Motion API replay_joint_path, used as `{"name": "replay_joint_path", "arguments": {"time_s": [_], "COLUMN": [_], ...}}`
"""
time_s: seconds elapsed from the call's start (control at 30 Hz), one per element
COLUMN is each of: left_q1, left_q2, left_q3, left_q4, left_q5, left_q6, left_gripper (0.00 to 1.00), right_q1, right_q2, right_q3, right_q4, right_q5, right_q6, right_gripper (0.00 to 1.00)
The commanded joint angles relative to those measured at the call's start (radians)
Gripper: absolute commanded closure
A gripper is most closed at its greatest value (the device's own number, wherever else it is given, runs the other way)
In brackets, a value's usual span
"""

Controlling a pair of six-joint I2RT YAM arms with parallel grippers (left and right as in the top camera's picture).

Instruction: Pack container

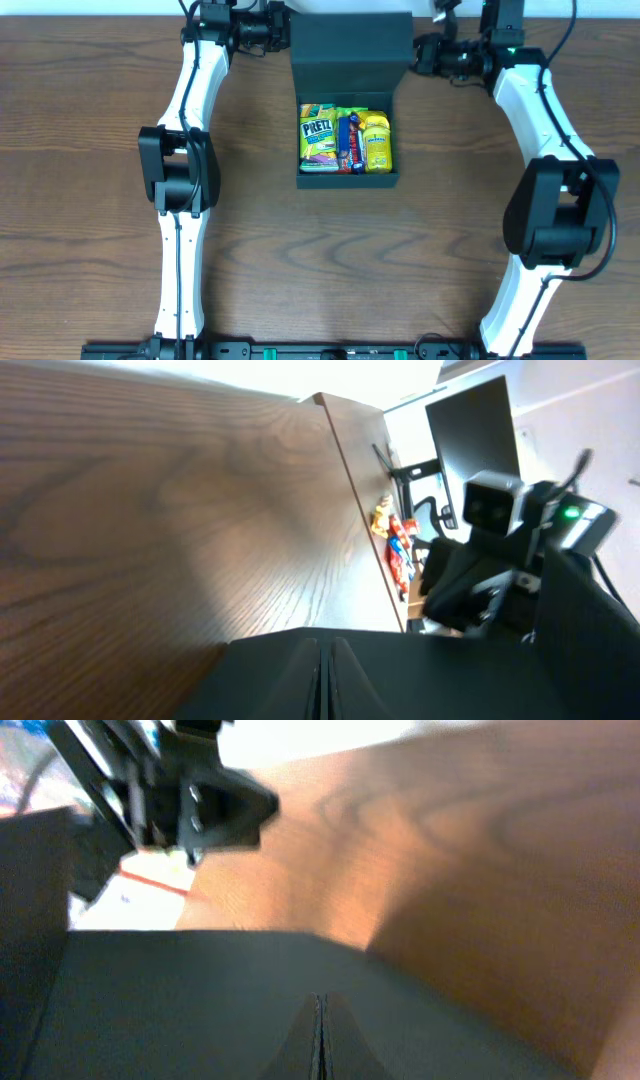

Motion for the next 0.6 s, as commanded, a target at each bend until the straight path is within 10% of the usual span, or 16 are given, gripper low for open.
{"name": "replay_joint_path", "arguments": {"time_s": [0.0, 0.57], "left_q1": [0.004, 0.004], "left_q2": [0.004, -0.093], "left_q3": [0.028, 0.028], "left_q4": [-0.003, -0.007], "left_q5": [0.038, -0.027], "left_q6": [0.021, 0.011], "left_gripper": [0.94, 0.94], "right_q1": [0.016, 0.004], "right_q2": [-0.002, -0.138], "right_q3": [0.004, 0.004], "right_q4": [-0.072, -0.18], "right_q5": [0.006, 0.238], "right_q6": [-0.114, -0.161], "right_gripper": [0.99, 0.99]}}
